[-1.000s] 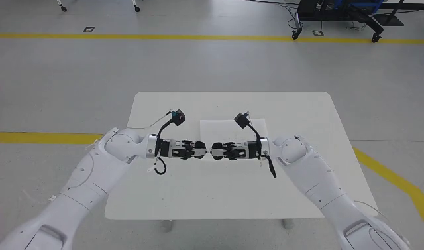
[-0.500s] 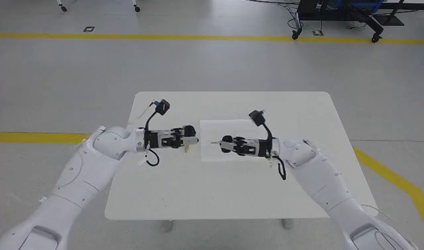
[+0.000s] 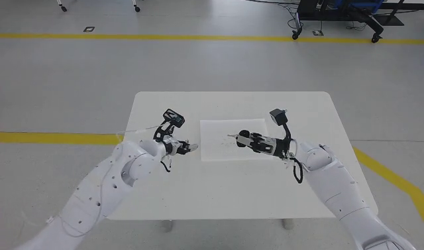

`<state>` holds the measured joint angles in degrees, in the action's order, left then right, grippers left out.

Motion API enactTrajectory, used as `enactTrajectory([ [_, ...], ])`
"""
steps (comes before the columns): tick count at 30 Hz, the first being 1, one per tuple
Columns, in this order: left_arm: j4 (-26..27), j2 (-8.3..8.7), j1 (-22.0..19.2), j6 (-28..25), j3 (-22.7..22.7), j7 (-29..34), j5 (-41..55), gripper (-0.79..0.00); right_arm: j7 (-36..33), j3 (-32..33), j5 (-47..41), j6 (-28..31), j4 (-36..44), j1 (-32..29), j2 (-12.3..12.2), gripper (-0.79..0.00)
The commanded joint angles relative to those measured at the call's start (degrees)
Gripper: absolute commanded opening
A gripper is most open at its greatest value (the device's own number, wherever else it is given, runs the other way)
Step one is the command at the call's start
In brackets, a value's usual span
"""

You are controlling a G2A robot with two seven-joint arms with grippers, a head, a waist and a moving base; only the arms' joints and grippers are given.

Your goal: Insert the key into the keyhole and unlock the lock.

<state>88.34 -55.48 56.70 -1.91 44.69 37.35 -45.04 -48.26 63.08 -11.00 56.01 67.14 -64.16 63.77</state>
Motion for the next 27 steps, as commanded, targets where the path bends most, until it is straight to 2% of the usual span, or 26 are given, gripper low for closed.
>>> enactTrajectory([
  [1, -1.05, -0.85, -1.04, 1.77, -1.27, 0.75, 0.23, -0.018, 0.00, 0.00, 0.00, 0.00, 0.00, 0.00, 0.00, -0.785],
  [2, -1.76, -1.22, -1.49, 2.05, -1.70, 0.82, 0.47, -0.055, 0.00, 0.00, 0.00, 0.00, 0.00, 0.00, 0.00, -0.785],
  [4, -3.36, -1.97, -2.30, 2.40, -2.47, 0.72, 1.27, -0.197, 0.00, 0.00, 0.00, 0.00, 0.00, 0.00, 0.00, -0.785],
  [8, -6.85, -3.36, -4.07, 1.93, -3.99, 1.63, 3.00, -0.345, 0.00, 0.00, 0.00, 0.00, 0.00, 0.00, 0.00, -0.785],
  [10, -8.24, -4.13, -4.87, 2.67, -4.90, 1.85, 3.06, -0.394, 0.00, 0.00, 0.00, 0.00, 0.00, 0.00, 0.00, -0.785],
  [17, -10.52, -5.86, -5.96, 4.62, -6.28, 2.34, 2.67, -0.462, 0.00, 0.00, 0.00, 0.00, 0.00, 0.00, 0.00, -0.785],
  [20, -10.90, -6.19, -5.93, 4.94, -6.24, 2.88, 2.21, -0.631, 0.00, 0.00, 0.00, 0.00, 0.00, 0.00, 0.00, -0.785],
  [22, -10.90, -6.33, -5.78, 5.70, -6.14, 3.66, 1.24, -0.776, 0.00, 0.00, 0.00, 0.00, 0.00, 0.00, 0.00, -0.785],
  [27, -10.35, -6.53, -5.23, 7.03, -5.73, 4.64, -0.95, -0.785, 0.00, 0.00, 0.00, 0.00, 0.00, 0.00, 0.00, -0.785],
])
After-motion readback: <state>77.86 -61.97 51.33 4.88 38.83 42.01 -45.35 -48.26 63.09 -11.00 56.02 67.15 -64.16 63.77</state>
